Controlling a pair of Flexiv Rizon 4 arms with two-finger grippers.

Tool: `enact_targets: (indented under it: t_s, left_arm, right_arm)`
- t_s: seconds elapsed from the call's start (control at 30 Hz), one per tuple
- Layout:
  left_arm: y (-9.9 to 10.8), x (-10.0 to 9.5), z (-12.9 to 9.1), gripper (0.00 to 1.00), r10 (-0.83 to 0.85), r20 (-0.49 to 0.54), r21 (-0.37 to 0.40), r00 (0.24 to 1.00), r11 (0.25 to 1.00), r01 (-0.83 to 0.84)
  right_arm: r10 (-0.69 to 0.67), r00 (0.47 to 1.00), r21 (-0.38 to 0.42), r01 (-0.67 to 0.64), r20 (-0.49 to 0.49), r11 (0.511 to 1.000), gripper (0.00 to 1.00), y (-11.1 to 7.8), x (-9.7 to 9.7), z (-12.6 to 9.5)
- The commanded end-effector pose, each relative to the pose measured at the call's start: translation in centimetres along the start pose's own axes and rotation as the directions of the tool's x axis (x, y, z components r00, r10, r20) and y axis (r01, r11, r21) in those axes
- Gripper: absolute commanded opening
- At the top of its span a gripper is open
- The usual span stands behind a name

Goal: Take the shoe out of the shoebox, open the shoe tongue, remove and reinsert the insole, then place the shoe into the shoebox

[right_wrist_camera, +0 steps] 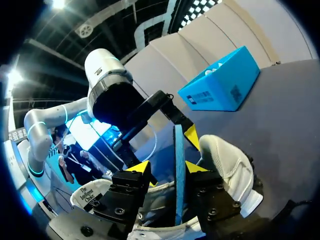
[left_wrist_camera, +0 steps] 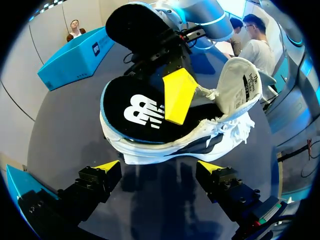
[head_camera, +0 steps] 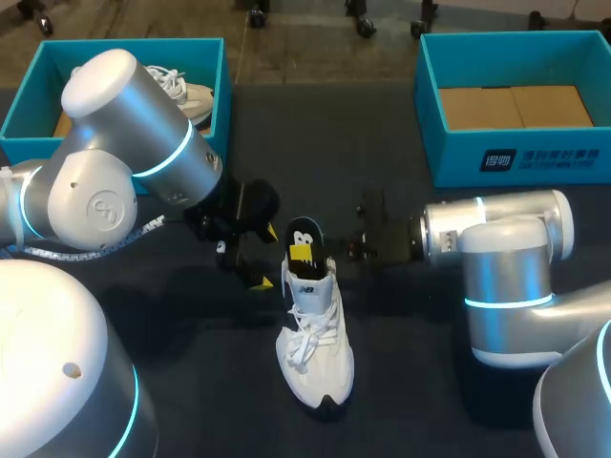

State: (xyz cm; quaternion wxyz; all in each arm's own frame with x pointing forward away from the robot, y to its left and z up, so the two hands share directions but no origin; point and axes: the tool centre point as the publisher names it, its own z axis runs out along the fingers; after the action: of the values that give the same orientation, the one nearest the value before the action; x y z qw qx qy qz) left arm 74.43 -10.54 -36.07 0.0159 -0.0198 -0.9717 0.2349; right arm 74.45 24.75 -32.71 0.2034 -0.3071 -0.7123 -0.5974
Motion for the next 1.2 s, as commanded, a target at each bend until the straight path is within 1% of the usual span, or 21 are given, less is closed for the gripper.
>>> enact_targets:
  t_s: [0.03, 0.1, 0.13, 0.17, 0.3, 0.5, 0.57, 0.63, 0.73, 0.83, 0.87, 0.9, 0.93, 0.97, 1.03, 1.2]
  left_arm:
    - [0.1, 0.0, 0.1, 1.0, 0.001, 0.0, 0.001, 1.0, 1.0, -0.001]
    - [0.1, 0.0, 0.1, 1.0, 0.001, 0.0, 0.001, 1.0, 1.0, -0.001]
    - [0.1, 0.0, 0.1, 1.0, 0.001, 0.0, 0.001, 1.0, 1.0, -0.001]
    - [0.1, 0.0, 0.1, 1.0, 0.001, 0.0, 0.001, 1.0, 1.0, -0.001]
    - [0.1, 0.0, 0.1, 1.0, 0.001, 0.0, 0.001, 1.0, 1.0, -0.001]
    - [0.1, 0.0, 0.1, 1.0, 0.001, 0.0, 0.001, 1.0, 1.0, -0.001]
    - [0.1, 0.0, 0.1, 1.0, 0.001, 0.0, 0.001, 1.0, 1.0, -0.001]
    - [0.1, 0.0, 0.1, 1.0, 0.001, 0.0, 0.001, 1.0, 1.0, -0.001]
    - [0.1, 0.0, 0.1, 1.0, 0.001, 0.0, 0.001, 1.0, 1.0, -0.001]
    - [0.1, 0.0, 0.1, 1.0, 0.001, 0.0, 0.001, 1.0, 1.0, -0.001]
    - [0.1, 0.0, 0.1, 1.0, 0.001, 0.0, 0.001, 1.0, 1.0, -0.001]
    - [0.1, 0.0, 0.1, 1.0, 0.001, 0.0, 0.001, 1.0, 1.0, -0.001]
    - [0.1, 0.0, 0.1, 1.0, 0.001, 0.0, 0.001, 1.0, 1.0, -0.001]
    - [0.1, 0.0, 0.1, 1.0, 0.001, 0.0, 0.001, 1.0, 1.0, -0.001]
    - [0.1, 0.0, 0.1, 1.0, 0.001, 0.0, 0.001, 1.0, 1.0, -0.001]
    - [0.1, 0.0, 0.1, 1.0, 0.001, 0.0, 0.001, 1.0, 1.0, -0.001]
  right_arm:
    - [0.003, 1.0, 0.026, -0.003, -0.008, 1.0, 0.36, 0.7, -0.6, 0.2]
    - [0.023, 1.0, 0.017, -0.023, -0.007, 1.0, 0.2, 0.8, -0.8, 0.2]
    - [0.033, 0.999, 0.014, -0.033, -0.008, 0.999, 0.07, 0.8, -0.9, 0.1]
    - [0.044, 0.999, 0.011, -0.044, -0.006, 0.999, 0.0, 0.8, -1.0, 0.1]
    - [0.084, 0.996, 0.012, -0.084, -0.006, 0.996, 0.0, 0.4, -1.2, 0.1]
    - [0.154, 0.988, 0.014, -0.154, -0.001, 0.988, 0.0, -1.5, -1.1, 0.3]
    - [0.163, 0.987, 0.015, -0.163, -0.001, 0.986, 0.0, -1.9, -1.1, 0.3]
    - [0.185, 0.983, 0.011, -0.185, 0.0, 0.983, 0.0, -2.7, -0.9, 0.4]
    - [0.189, 0.982, 0.0, -0.189, 0.001, 0.982, 0.0, -3.0, -0.8, 0.4]
    - [0.162, 0.987, -0.006, -0.162, 0.008, 0.987, 0.0, -2.6, -0.3, 0.3]
    - [0.15, 0.989, -0.005, -0.15, 0.011, 0.989, 0.05, -2.3, -0.1, 0.3]
    - [0.137, 0.99, -0.005, -0.137, 0.015, 0.991, 0.22, -1.9, 0.0, 0.2]
    - [0.125, 0.992, -0.002, -0.125, 0.016, 0.992, 0.35, -1.6, 0.1, 0.2]
    - [0.115, 0.993, 0.003, -0.115, 0.019, 0.993, 0.41, -1.3, 0.2, 0.1]
    - [0.095, 0.995, 0.013, -0.095, 0.022, 0.995, 0.44, -0.6, 0.2, 0.1]
    - [0.071, 0.997, 0.034, -0.072, 0.022, 0.997, 0.45, 0.5, -0.1, 0.1]
